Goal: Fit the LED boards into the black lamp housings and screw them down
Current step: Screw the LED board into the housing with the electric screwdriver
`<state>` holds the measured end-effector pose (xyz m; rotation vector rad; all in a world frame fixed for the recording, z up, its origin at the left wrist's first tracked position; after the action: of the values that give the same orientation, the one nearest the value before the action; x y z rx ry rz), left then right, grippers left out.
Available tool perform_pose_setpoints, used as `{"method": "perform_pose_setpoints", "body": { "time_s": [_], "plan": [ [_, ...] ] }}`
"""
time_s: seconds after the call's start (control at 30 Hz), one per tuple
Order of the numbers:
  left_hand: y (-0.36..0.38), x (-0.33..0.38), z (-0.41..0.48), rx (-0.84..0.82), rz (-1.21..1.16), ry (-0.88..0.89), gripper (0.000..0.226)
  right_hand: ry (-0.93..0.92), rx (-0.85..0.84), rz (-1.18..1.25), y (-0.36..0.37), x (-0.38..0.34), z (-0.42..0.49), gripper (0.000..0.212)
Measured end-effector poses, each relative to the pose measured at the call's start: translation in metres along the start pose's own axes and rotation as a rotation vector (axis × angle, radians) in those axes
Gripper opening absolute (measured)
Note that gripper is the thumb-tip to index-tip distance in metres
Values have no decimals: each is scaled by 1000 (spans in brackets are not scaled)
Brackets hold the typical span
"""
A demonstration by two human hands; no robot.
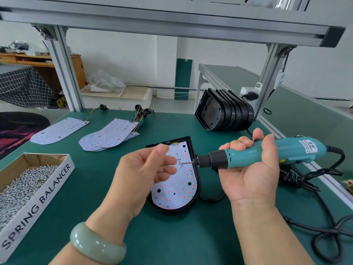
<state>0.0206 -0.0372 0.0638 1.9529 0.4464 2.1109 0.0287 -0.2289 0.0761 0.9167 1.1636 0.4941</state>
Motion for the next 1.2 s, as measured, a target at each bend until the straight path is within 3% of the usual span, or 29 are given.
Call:
{"method": "perform_pose_setpoints", "body": {
  "time_s": [0.07, 0.17, 0.23, 0.33, 0.5, 0.6, 0.73, 0.93, 1.2],
  "plan": [
    [-12, 0, 7, 112, 16, -13, 28, 6, 7, 2, 0, 1, 0, 19],
    [-37, 3, 15, 315, 389, 53, 12, 10, 8, 7, 0, 1, -1, 19],
    [-40, 6, 14, 347, 453, 62, 9, 12, 6, 19, 1, 0, -1, 21],
    [-26, 6, 9, 228, 349, 47, 12, 15, 4, 25, 1, -1, 0, 20],
    [14, -18, -14, -118, -140, -430, 41, 12, 1, 26, 1, -1, -1, 21],
    [23, -21, -19, -136, -292, -517, 32, 21, -3, 21, 3, 0, -3, 23],
    [20, -19, -17, -75, -256, -432, 13, 36, -10, 27, 5, 3, -4, 20],
    [10, -2, -11, -94, 283, -45, 16, 37, -41, -8, 5, 3, -3, 10],
    [11, -1, -11, -94, 285, 5, 18, 40, -46, 26, 7, 6, -5, 12]
  ]
}}
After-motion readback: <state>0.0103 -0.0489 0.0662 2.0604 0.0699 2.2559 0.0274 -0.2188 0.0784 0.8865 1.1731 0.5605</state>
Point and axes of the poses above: each hand's wrist, its own z-axis towards the middle knuckle, its own y-axis out of the palm, x = y × z, the point moved 5 cm from there along z, towards the middle knuckle, and after that the axes turned 12 degrees about -z, right-handed, at the moved point
